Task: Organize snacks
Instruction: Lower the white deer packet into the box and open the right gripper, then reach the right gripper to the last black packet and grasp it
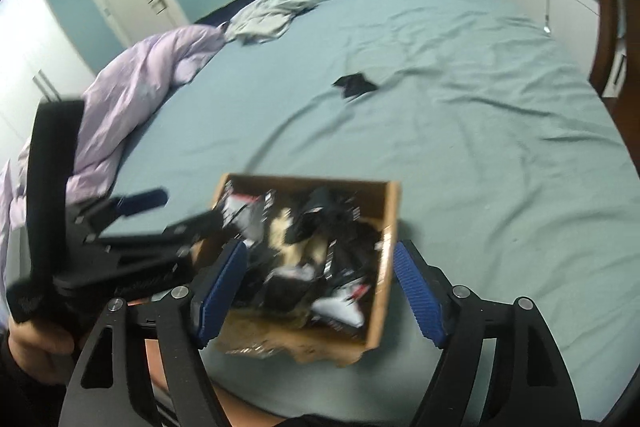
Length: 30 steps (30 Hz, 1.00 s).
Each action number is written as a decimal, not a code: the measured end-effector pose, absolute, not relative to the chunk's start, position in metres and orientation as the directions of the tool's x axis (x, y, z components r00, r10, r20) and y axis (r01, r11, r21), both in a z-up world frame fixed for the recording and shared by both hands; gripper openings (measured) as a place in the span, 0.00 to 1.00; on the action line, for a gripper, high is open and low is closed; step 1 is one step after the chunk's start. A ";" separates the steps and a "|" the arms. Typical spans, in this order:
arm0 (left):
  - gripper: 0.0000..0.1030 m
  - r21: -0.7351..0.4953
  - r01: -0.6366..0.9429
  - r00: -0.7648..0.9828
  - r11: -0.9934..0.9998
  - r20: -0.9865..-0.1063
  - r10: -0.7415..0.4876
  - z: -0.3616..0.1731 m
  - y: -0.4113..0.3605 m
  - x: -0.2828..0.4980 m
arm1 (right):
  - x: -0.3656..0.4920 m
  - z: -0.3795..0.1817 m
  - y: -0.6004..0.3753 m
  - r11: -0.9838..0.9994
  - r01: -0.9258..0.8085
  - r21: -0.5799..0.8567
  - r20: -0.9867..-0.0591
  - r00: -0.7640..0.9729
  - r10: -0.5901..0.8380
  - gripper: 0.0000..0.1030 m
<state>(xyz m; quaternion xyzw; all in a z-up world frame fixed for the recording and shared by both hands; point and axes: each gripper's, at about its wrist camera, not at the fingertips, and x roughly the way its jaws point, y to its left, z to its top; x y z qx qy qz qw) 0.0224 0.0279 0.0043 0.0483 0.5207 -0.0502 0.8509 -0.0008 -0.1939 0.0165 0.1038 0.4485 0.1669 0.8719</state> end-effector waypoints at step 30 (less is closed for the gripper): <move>0.78 -0.112 0.192 0.343 0.975 -0.923 -0.174 0.002 0.021 0.036 | 0.213 -0.034 -0.168 0.945 -0.206 0.255 -0.839 0.438 0.322 0.73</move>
